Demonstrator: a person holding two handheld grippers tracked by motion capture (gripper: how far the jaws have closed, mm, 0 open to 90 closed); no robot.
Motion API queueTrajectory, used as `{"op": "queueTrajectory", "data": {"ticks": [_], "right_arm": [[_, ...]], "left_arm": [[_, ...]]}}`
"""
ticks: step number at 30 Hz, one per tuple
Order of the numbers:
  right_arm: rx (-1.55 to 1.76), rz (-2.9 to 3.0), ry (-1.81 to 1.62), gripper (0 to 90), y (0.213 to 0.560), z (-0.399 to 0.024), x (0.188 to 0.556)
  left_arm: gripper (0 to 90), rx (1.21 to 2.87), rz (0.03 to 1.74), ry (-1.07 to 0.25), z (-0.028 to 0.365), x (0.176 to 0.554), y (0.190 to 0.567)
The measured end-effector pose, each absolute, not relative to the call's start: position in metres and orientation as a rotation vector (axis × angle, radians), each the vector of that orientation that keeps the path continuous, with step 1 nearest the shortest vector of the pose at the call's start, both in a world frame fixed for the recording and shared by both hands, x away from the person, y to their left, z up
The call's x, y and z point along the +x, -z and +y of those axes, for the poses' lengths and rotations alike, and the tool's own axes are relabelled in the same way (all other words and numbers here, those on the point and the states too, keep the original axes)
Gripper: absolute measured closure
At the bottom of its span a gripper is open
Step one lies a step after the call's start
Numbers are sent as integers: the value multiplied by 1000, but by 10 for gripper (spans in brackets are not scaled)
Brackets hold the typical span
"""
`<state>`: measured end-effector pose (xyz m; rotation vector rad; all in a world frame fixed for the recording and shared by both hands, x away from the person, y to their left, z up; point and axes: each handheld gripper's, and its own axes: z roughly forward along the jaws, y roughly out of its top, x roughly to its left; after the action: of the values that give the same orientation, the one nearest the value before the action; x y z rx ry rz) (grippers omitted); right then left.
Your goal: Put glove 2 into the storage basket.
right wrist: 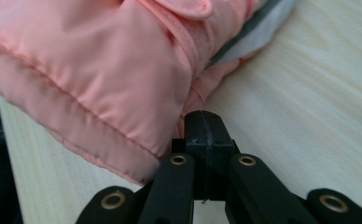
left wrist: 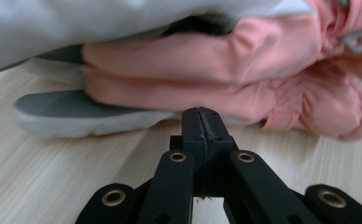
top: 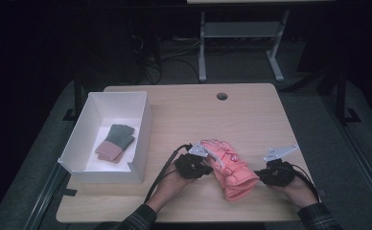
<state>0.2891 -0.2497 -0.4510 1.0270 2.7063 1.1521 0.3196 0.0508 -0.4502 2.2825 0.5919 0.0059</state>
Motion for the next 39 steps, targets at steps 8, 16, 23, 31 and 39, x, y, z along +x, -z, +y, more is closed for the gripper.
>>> {"op": "queueTrajectory", "data": {"ticks": [8,16,23,31,39], "right_arm": [[965,2780,-1173,900,453,-231,280],[923,2814,-1209,900,453,-209,271],[856,2853,-1211,900,454,-191,262],[928,2672,-1289,900,430,-221,268],[918,2544,-1374,900,413,-222,290]], "left_arm": [[896,2284,594,34,60,321,453],[896,2305,572,38,64,324,452],[896,2317,566,32,68,325,452],[896,2282,601,27,77,324,444],[881,2275,643,-5,92,325,424]]}}
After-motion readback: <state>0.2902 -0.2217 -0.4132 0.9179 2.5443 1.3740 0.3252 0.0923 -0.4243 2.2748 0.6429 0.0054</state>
